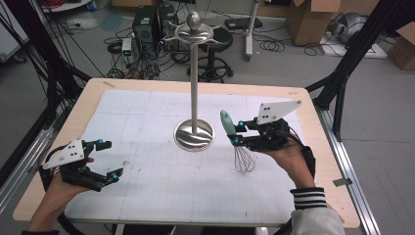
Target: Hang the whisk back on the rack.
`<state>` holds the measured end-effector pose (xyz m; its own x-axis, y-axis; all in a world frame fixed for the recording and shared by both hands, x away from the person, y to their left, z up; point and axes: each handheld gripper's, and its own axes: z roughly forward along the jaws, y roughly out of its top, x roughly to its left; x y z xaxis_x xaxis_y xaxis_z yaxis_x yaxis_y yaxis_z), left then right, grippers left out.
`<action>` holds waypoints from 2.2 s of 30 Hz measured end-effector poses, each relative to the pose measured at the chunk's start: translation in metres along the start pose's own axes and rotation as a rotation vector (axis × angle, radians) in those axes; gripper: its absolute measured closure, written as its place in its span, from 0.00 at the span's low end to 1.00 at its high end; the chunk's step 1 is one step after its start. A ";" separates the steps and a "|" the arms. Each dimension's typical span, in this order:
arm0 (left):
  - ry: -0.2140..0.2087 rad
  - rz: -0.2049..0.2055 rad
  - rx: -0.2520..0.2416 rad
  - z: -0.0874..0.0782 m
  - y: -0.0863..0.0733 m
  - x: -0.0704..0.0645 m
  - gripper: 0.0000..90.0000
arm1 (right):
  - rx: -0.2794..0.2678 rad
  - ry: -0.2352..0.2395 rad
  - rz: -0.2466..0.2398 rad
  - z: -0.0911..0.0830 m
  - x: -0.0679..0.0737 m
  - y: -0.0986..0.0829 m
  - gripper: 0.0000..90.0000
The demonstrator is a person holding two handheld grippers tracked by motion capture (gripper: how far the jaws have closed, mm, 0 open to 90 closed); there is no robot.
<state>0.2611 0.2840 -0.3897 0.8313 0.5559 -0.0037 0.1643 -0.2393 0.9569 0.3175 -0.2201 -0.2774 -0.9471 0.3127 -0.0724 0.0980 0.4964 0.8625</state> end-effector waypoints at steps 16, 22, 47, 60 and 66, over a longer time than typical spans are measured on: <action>-0.001 0.004 0.013 0.002 -0.001 0.001 0.02 | -0.031 -0.037 0.042 -0.024 -0.021 0.028 0.76; 0.000 -0.002 0.010 0.001 -0.002 0.002 0.02 | -0.033 -0.049 0.034 -0.027 -0.031 0.040 0.76; -0.013 -0.006 0.029 0.006 -0.003 0.001 0.02 | -0.061 -0.060 0.042 -0.030 -0.057 0.091 0.76; -0.015 -0.007 0.026 0.005 -0.003 0.001 0.02 | -0.035 -0.062 0.041 -0.026 -0.067 0.112 0.76; -0.015 -0.008 0.022 0.004 -0.004 0.001 0.02 | -0.034 -0.060 0.053 -0.022 -0.074 0.113 0.76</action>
<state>0.2638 0.2820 -0.3943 0.8380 0.5455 -0.0156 0.1820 -0.2524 0.9503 0.3917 -0.2049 -0.1641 -0.9205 0.3868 -0.0551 0.1364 0.4502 0.8824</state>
